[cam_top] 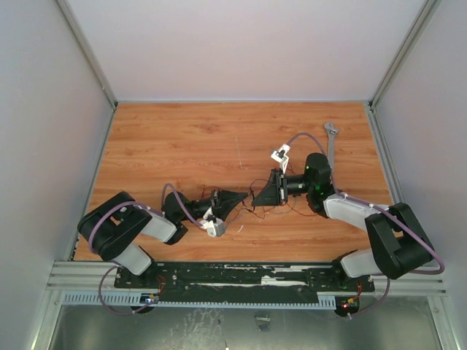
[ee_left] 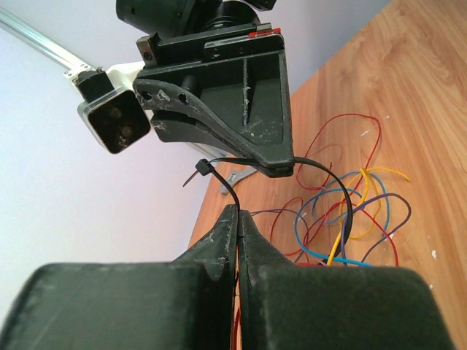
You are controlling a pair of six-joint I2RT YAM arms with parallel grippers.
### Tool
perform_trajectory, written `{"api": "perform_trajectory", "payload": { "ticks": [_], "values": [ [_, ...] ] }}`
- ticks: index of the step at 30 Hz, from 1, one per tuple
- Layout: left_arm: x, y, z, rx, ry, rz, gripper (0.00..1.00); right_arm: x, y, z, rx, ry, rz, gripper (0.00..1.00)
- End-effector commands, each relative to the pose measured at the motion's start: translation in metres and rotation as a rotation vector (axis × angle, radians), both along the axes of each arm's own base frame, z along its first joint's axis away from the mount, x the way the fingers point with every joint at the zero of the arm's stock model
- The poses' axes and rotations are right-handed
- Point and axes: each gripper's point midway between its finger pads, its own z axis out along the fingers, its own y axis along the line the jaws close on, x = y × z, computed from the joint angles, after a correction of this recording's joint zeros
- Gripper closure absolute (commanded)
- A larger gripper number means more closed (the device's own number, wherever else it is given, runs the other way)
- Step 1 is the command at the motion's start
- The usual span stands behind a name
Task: Zip-tie the wires
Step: Tie the cable at the center of the board.
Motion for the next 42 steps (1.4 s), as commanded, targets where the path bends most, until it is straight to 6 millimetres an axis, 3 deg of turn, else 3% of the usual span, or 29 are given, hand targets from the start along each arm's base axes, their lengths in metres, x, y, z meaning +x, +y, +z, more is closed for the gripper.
{"api": "perform_trajectory", "payload": {
  "ticks": [1, 10, 21, 30, 42],
  "values": [
    [-0.023, 0.009, 0.058, -0.183, -0.242, -0.030, 1.00, 0.012, 0.001, 0.013, 0.009, -0.037, -0.037, 1.00],
    [-0.022, 0.010, 0.049, -0.162, -0.236, -0.018, 1.00, 0.020, 0.002, 0.014, -0.023, -0.018, -0.049, 1.00],
    [-0.024, 0.009, 0.048, -0.161, -0.237, -0.023, 1.00, 0.031, 0.003, -0.005, -0.086, 0.016, -0.089, 1.00],
    [-0.025, 0.007, 0.042, -0.147, -0.226, -0.028, 1.00, 0.042, 0.006, -0.001, -0.097, 0.002, -0.099, 1.00],
    [-0.028, 0.003, 0.043, -0.152, -0.223, -0.046, 1.00, 0.054, 0.006, -0.014, -0.166, 0.000, -0.127, 1.00]
  ]
}}
